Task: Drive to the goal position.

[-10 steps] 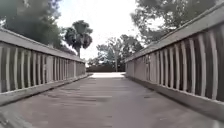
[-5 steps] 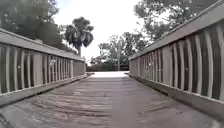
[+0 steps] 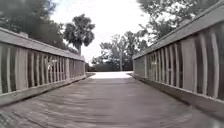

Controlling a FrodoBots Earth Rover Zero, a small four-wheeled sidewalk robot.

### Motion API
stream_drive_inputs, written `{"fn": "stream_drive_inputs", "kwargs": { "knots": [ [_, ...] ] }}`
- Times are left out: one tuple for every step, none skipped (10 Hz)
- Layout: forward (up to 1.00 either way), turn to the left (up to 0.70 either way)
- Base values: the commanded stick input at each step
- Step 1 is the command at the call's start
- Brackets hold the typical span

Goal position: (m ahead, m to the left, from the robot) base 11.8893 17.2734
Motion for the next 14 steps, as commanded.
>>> {"fn": "stream_drive_inputs", "kwargs": {
  "knots": [
    [1.0, 0.0],
    [1.0, 0.0],
    [1.0, 0.0],
    [1.0, 0.0],
    [1.0, 0.0],
    [1.0, 0.0],
    [1.0, 0.0],
    [1.0, 0.0],
    [1.0, 0.0],
    [1.0, 0.0],
    [1.0, 0.0],
    [1.0, 0.0],
    [1.0, 0.0],
    [1.0, 0.0]
  ]
}}
